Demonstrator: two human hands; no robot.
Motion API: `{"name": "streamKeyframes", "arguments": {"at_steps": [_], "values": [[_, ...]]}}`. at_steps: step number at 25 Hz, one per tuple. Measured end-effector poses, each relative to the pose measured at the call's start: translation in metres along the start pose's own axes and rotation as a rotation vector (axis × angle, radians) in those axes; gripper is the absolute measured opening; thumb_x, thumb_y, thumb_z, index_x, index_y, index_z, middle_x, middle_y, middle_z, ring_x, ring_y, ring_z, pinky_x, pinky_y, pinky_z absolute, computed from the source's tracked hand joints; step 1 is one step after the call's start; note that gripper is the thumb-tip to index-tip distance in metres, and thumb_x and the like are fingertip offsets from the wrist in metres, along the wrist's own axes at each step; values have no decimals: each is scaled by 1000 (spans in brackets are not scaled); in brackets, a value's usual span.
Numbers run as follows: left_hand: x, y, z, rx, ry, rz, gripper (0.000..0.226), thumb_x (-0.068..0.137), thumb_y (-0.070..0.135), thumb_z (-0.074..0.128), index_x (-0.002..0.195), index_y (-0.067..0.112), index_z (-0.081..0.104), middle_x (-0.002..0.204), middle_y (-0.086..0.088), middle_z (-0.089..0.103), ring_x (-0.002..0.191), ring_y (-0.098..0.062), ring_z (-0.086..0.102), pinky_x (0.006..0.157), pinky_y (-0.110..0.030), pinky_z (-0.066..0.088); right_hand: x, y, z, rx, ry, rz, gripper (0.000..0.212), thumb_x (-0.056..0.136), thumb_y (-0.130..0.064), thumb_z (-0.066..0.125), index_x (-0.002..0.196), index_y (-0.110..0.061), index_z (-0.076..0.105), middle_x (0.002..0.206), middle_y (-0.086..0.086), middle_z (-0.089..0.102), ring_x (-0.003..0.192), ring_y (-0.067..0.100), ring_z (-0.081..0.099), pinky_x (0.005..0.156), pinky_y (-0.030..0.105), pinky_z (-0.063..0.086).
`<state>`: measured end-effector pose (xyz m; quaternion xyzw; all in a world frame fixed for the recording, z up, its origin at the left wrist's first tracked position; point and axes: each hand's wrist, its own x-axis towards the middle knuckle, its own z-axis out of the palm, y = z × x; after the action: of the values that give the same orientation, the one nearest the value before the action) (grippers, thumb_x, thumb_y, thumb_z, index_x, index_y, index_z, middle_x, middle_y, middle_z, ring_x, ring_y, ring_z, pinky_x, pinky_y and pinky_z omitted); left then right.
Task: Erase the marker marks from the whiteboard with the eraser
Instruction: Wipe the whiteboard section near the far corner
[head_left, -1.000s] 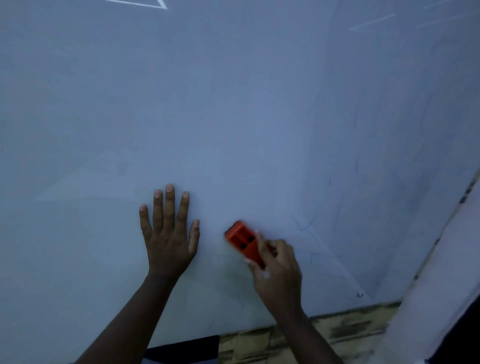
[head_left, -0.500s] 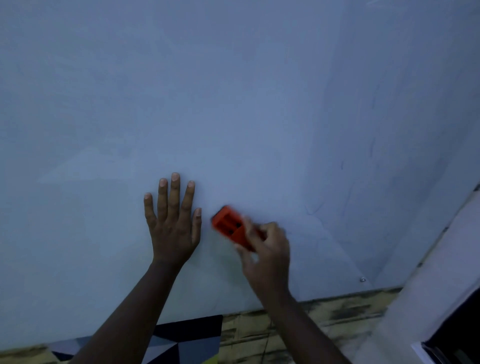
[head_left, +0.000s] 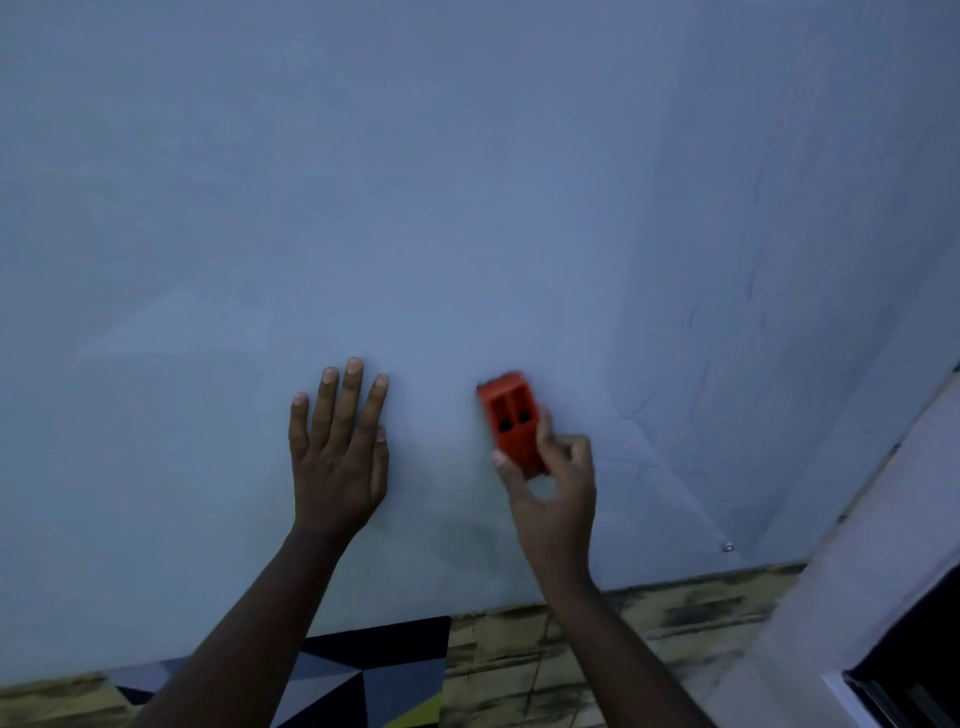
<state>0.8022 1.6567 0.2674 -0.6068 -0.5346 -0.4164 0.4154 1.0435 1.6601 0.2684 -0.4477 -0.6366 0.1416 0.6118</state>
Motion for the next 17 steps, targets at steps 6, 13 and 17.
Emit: {"name": "streamKeyframes", "arguments": {"at_steps": [6, 13, 17], "values": [[-5, 0, -2, -27, -12, -13, 64, 108, 18, 37, 169, 20, 20, 179, -3, 6, 165, -25, 7, 133, -48, 2, 4, -16, 14, -374, -30, -329, 71, 84, -34, 77, 150, -31, 52, 109, 4, 50, 97, 26, 50, 78, 38, 45], [-14, 2, -1, -49, -33, -39, 66, 109, 21, 39, 171, 20, 16, 179, -3, 5, 166, -26, 6, 133, -49, 2, -80, 55, 47, -704, -308, -592, 72, 79, -30, 87, 143, -36, 54, 107, 6, 59, 90, 25, 53, 75, 39, 41], [-21, 0, 0, -26, -35, -23, 66, 109, 24, 40, 170, 18, 17, 179, -4, 4, 166, -26, 6, 133, -49, 2, -59, 46, 27, -593, -235, -475, 77, 78, -36, 87, 147, -35, 54, 104, 4, 56, 89, 25, 54, 70, 37, 48]]}}
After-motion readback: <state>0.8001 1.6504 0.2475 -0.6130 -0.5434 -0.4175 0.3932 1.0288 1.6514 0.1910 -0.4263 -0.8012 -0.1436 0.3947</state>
